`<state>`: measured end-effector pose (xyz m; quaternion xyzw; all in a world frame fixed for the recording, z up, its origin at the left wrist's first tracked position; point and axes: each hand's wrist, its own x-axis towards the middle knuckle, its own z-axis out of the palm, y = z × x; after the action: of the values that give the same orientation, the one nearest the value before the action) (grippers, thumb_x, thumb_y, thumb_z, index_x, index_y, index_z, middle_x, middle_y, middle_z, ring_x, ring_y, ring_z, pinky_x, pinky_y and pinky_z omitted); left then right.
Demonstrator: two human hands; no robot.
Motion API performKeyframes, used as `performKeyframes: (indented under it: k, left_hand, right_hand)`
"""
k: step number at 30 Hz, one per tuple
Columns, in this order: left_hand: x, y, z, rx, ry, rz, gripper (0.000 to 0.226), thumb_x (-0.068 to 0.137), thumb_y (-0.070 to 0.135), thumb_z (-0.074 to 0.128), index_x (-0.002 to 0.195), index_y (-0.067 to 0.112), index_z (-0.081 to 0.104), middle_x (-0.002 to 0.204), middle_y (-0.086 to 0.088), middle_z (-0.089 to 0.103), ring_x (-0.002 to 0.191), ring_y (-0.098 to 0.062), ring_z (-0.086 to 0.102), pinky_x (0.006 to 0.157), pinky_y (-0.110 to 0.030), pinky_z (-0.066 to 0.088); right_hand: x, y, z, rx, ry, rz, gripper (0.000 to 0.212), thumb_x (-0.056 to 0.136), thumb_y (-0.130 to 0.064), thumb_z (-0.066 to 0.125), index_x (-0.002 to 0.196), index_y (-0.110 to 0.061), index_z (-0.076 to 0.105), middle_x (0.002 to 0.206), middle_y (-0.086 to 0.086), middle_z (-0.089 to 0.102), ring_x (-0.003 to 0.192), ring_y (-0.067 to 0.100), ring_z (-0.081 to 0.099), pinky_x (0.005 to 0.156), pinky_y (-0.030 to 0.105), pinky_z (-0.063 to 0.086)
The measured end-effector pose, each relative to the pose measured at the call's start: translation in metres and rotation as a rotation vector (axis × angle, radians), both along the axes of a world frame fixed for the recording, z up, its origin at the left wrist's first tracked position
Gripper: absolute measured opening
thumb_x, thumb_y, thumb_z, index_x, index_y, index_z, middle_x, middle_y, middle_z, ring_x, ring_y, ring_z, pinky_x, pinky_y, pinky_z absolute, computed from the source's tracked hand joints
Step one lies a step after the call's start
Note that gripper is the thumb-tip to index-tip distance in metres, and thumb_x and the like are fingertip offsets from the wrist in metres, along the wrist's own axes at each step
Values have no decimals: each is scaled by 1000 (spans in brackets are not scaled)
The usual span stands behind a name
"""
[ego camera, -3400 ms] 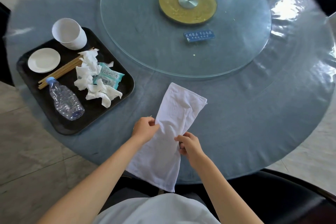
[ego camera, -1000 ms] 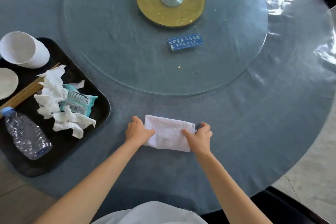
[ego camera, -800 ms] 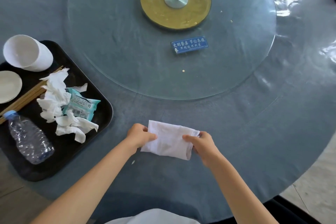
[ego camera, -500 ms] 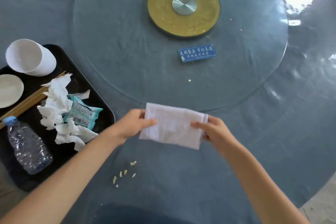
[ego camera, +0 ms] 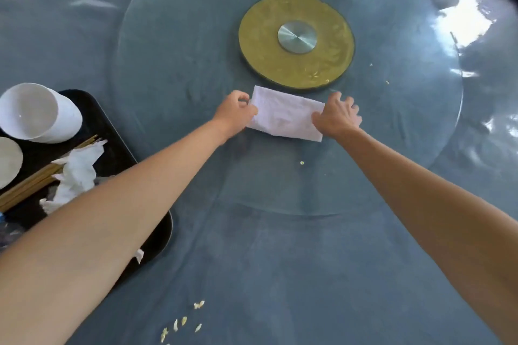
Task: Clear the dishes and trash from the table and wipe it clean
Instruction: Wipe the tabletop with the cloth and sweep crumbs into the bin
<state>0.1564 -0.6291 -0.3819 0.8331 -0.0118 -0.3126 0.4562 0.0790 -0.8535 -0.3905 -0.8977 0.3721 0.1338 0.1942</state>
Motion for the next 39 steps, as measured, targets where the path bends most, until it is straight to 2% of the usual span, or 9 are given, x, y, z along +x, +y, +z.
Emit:
performKeyframes:
  k: [3,7,12,19,25,29,33,36,39]
  left_hand:
    - [-23,17,-28,223,-357,-108,50,102,23,46,151,13,43,157,-6,43,148,-25,33,118,-41,32]
    - [-50,39,-66,455,-489,-250,54,109,32,30,161,23,25,172,-2,11,158,-28,0,126,-48,8]
    - [-60,55,-90,570,-703,-308,56,107,31,28,162,26,23,171,0,15,158,-26,7,127,-48,9]
    - [-51,63,-100,578,-751,-341,57,106,36,24,162,28,22,171,0,15,158,-26,9,126,-50,9]
    - [-31,78,-100,550,-737,-363,56,106,38,25,162,31,22,171,1,17,158,-24,9,126,-51,7]
    - [-9,92,-93,537,-735,-408,56,106,37,30,161,31,25,170,1,18,158,-24,10,126,-51,7]
    - [12,102,-84,559,-736,-425,55,107,24,33,161,19,27,171,-6,15,158,-29,9,125,-53,9]
    - [-1,74,-76,482,-663,-321,55,105,22,33,159,12,30,171,-7,13,158,-27,5,125,-52,8]
    - [-26,43,-78,483,-594,-244,57,108,32,31,162,20,22,172,0,9,159,-22,1,126,-49,1]
  right_hand:
    - [16,11,-8,-228,-220,431,57,100,-43,55,152,-22,41,153,16,40,138,40,39,108,52,35]
    - [31,16,-32,-284,-251,849,55,103,-55,48,156,-41,40,153,9,44,132,36,46,103,53,40]
    - [28,19,-57,-282,-303,876,52,102,-62,42,153,-49,44,144,2,52,117,37,48,90,48,43]
    - [-6,33,-62,-201,-395,928,46,104,-53,48,144,-34,61,123,12,62,94,39,57,76,48,47]
    - [-94,88,-68,-122,-559,1071,36,101,-24,62,133,-11,71,92,17,65,65,34,59,54,44,47]
    - [-152,130,-57,-62,-559,1259,45,85,-2,65,128,-11,74,83,9,63,59,28,52,50,37,45]
    - [-114,111,-24,102,-581,966,39,103,-32,50,134,-21,70,96,3,62,76,27,58,68,28,39]
    - [-29,56,-13,-172,-568,731,61,99,-61,23,135,-29,62,105,-10,57,92,23,56,69,14,33]
    - [46,-1,-12,-310,-557,460,44,104,-53,39,137,-31,58,120,7,61,101,34,63,78,36,44]
